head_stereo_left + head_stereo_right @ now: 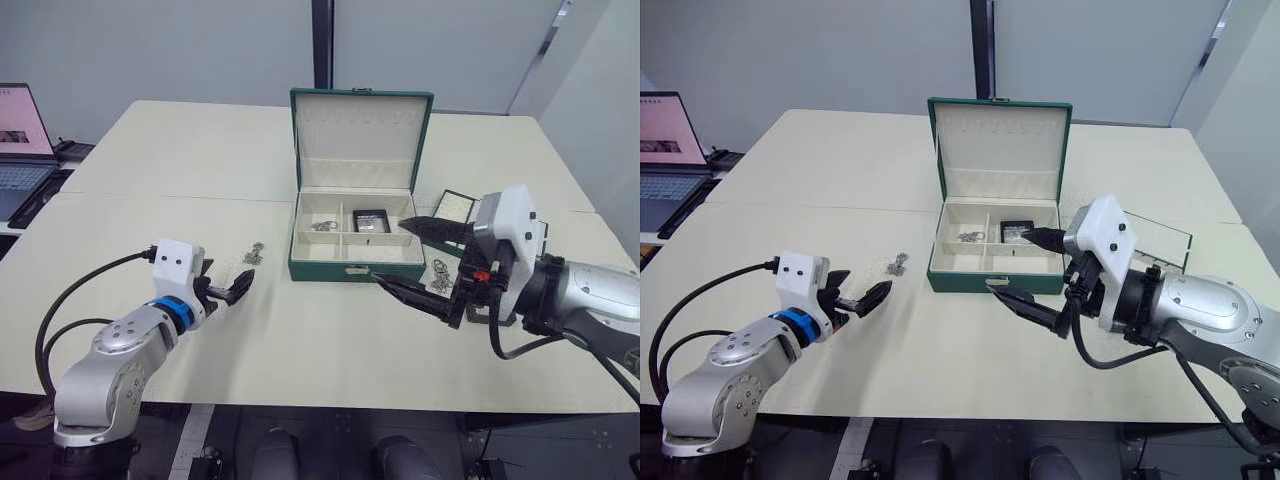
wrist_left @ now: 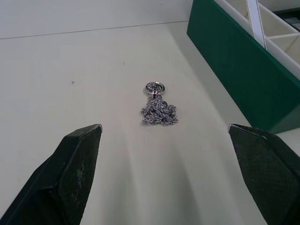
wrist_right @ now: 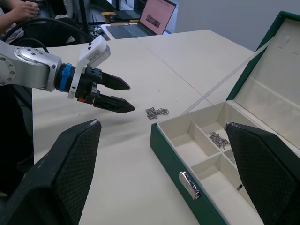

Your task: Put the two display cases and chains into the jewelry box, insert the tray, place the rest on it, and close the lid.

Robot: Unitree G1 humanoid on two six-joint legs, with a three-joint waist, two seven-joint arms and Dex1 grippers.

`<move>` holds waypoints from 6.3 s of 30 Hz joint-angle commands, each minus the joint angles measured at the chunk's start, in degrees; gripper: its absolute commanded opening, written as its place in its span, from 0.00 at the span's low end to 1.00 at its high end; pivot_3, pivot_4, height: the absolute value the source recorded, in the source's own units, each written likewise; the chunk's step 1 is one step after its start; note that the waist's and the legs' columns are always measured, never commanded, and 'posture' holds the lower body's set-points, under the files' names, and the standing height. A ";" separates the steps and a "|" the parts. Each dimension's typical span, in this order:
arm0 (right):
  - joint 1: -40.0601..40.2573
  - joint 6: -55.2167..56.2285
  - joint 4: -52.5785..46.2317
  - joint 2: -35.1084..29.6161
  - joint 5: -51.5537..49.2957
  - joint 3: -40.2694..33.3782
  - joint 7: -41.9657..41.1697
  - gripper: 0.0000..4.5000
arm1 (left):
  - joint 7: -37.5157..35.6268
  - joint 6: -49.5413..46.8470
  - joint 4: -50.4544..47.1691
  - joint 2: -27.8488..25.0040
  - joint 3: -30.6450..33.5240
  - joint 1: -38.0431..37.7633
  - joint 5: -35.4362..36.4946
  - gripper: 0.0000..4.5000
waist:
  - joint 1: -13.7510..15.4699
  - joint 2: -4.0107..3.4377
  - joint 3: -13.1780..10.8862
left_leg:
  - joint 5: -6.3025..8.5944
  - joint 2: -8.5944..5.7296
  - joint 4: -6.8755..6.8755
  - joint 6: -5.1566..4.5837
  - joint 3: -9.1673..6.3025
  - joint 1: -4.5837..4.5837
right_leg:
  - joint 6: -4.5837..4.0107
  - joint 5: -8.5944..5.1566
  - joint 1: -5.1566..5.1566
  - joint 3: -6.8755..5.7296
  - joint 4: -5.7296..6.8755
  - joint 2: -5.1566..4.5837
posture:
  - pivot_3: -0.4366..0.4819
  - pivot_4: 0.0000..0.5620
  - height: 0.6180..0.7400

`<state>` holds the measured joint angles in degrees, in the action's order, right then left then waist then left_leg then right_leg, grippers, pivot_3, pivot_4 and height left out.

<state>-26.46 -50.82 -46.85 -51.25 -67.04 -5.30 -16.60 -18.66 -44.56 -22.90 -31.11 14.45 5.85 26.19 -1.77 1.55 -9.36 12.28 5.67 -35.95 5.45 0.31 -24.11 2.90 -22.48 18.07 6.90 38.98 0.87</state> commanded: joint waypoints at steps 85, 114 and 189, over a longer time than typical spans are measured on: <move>-8.96 -4.25 2.04 -5.19 -9.82 -1.13 6.69 1.00 | 3.19 8.22 24.09 9.50 -10.69 15.29 -16.15 0.02 | 0.18 -0.02 0.01 | -0.10 0.00 -0.01 0.16 0.04 -0.08 | 0.01 0.01 0.02 -0.02 -0.01 -0.01 | 0.48 0.27 1.00; 1.87 -2.48 3.54 -8.88 -8.24 -12.41 -3.54 1.00 | -4.07 -15.62 -5.34 -6.63 -7.63 17.48 -11.42 0.02 | 0.25 0.09 -0.10 | -0.10 0.00 0.00 0.17 -0.02 -0.26 | 0.02 0.00 0.12 -0.08 -0.08 -0.02 | 0.48 0.27 1.00; 16.93 -0.63 1.49 -11.54 -4.25 -23.98 -4.60 1.00 | -16.11 -7.87 14.34 1.11 -26.83 36.05 -12.27 0.48 | 0.79 0.16 -0.19 | -0.12 -0.08 -0.08 0.19 -0.04 -0.27 | 0.02 0.00 0.06 -0.09 -0.05 -0.01 | 0.48 0.27 1.00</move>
<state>-8.61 -52.85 -44.84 -62.07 -71.35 -28.33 -21.10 -34.56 -52.52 -6.43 -29.98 -13.88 41.50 13.87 -0.98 1.72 -9.55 12.16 5.60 -36.04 5.64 0.28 -24.38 2.92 -22.48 18.12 6.81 38.93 0.86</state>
